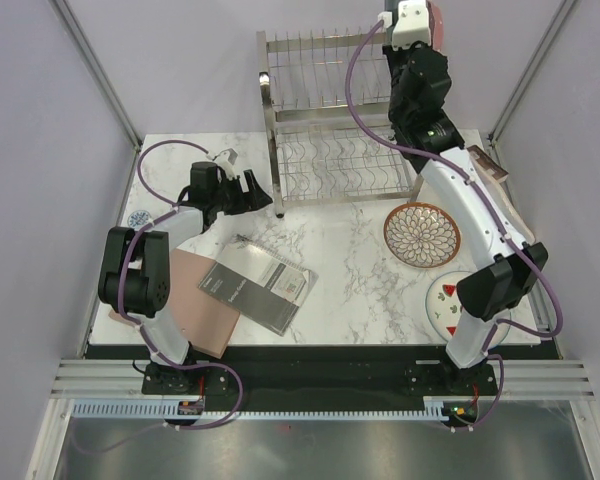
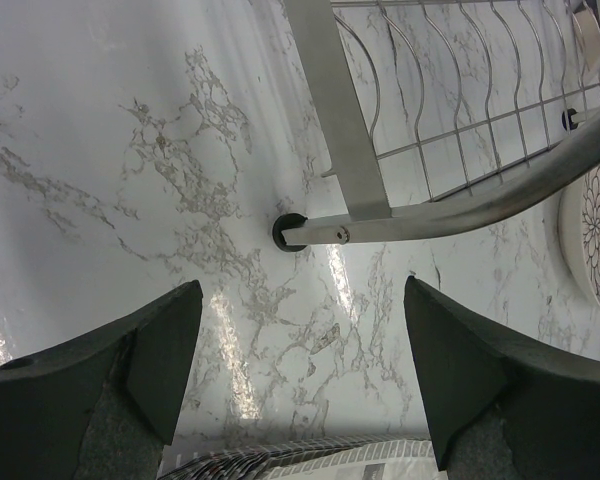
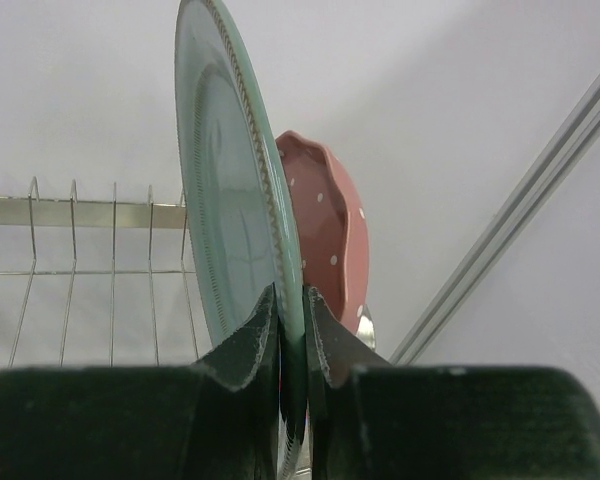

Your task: Load the plates into the dish rack

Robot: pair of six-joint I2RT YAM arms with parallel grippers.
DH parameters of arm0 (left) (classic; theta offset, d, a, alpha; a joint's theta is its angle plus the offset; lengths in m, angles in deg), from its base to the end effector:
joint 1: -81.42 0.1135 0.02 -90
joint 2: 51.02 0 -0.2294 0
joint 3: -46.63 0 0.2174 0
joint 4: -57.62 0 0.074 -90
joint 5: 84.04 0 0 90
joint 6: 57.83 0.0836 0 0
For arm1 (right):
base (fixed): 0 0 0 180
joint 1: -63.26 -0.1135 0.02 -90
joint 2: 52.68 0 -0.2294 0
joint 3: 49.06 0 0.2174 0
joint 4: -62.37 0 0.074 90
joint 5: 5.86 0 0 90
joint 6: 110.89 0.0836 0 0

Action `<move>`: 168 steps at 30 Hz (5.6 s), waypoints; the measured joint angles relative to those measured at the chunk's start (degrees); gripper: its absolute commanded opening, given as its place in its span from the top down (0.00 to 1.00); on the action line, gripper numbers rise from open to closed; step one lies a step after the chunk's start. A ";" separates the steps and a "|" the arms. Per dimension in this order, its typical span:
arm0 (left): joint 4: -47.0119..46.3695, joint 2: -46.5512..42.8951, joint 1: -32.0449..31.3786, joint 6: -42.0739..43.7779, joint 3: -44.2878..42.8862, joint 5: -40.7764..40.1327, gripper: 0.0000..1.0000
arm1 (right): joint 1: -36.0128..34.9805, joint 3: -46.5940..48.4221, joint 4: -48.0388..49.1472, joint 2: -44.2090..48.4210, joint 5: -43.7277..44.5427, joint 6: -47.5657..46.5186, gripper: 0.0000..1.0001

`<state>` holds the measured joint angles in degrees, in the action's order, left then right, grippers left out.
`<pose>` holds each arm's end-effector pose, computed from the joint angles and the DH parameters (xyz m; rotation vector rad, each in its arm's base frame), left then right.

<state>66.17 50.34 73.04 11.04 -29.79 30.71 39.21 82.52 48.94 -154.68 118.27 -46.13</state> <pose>0.3781 -0.0911 0.1640 0.0134 2.1925 -0.7601 0.3792 0.1179 0.4850 -0.0571 1.3483 -0.4007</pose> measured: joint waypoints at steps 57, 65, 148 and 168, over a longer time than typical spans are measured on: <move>2.60 2.10 -0.22 -0.04 -1.99 0.87 0.12 | 1.88 3.06 12.31 -7.65 2.43 -2.95 0.36; 5.22 2.16 -0.94 0.85 -8.11 0.94 0.12 | -3.45 -7.69 14.86 2.99 1.88 -9.11 0.34; 7.63 -18.93 -25.49 8.11 9.05 -5.22 0.16 | 40.44 -36.02 -40.35 -9.90 -53.46 7.98 0.58; -0.20 -16.83 -18.91 -4.11 11.65 1.18 0.14 | 38.32 -39.36 -48.33 1.20 -64.30 7.85 1.00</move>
<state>65.98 33.51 54.13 6.93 -18.14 31.89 77.52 43.16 0.62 -153.47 53.97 -38.28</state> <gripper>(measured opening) 0.883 0.032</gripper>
